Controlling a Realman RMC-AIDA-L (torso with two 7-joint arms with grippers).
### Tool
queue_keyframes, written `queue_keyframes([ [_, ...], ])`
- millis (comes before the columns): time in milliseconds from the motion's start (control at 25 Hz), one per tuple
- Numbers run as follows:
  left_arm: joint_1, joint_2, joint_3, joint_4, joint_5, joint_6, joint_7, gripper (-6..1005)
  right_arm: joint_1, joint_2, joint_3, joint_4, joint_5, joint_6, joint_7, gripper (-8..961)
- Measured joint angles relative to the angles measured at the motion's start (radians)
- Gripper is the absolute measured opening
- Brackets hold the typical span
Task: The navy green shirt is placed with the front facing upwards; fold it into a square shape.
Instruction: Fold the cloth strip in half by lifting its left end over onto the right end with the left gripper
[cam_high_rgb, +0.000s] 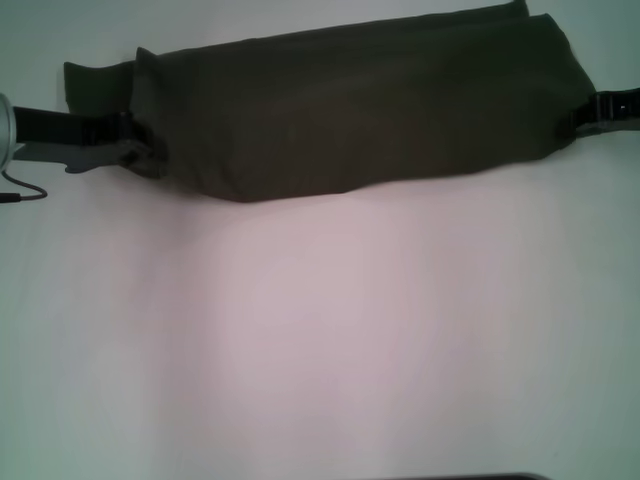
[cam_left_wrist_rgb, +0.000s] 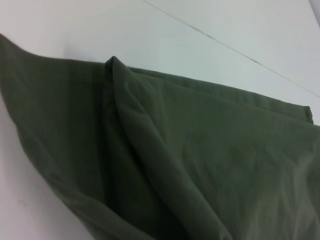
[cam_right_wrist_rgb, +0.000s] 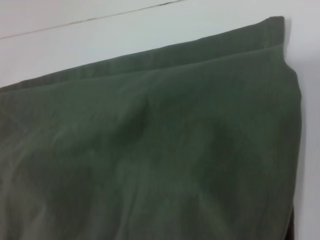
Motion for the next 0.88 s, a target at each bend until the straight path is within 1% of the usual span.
queue_keyframes([
  [120, 0.0, 0.001, 0.001, 0.0, 0.001, 0.011, 0.0, 33, 0.0, -0.006, -0.003, 0.0, -0.001, -0.019, 0.004, 197],
  [240, -0.004, 0.015, 0.002, -0.005, 0.003, 0.063, 0.003, 33, 0.0, -0.021, -0.006, -0.002, -0.011, -0.077, 0.011, 137],
  [320, -0.012, 0.035, 0.003, -0.002, 0.005, 0.109, 0.007, 33, 0.0, -0.033, -0.003, -0.005, -0.027, -0.124, 0.019, 97],
  [360, -0.014, 0.045, 0.002, 0.0, 0.005, 0.129, 0.007, 33, 0.0, -0.033, -0.003, -0.005, -0.027, -0.124, 0.019, 77],
  [400, -0.017, 0.053, 0.003, 0.001, 0.006, 0.145, 0.006, 33, -0.001, -0.042, -0.002, -0.019, -0.053, -0.189, 0.032, 57],
  [440, -0.019, 0.063, 0.002, 0.002, 0.007, 0.165, 0.004, 33, -0.004, -0.045, -0.002, -0.033, -0.072, -0.228, 0.038, 37],
  [560, -0.02, 0.079, 0.002, 0.002, 0.019, 0.229, 0.0, 33, -0.015, -0.041, -0.002, -0.07, -0.118, -0.309, 0.041, 31],
  [600, -0.02, 0.082, 0.003, 0.002, 0.029, 0.252, 0.0, 33, -0.02, -0.038, -0.001, -0.08, -0.133, -0.332, 0.041, 31],
  [680, -0.015, 0.085, 0.002, 0.0, 0.069, 0.298, 0.0, 33, -0.03, -0.035, 0.0, -0.093, -0.165, -0.37, 0.042, 31],
  [760, -0.011, 0.085, 0.0, 0.0, 0.088, 0.315, 0.0, 34, -0.04, -0.035, 0.001, -0.094, -0.181, -0.398, 0.042, 31],
  [880, -0.004, 0.088, -0.002, 0.004, 0.116, 0.353, 0.0, 34, -0.053, -0.039, 0.002, -0.094, -0.182, -0.435, 0.036, 32],
])
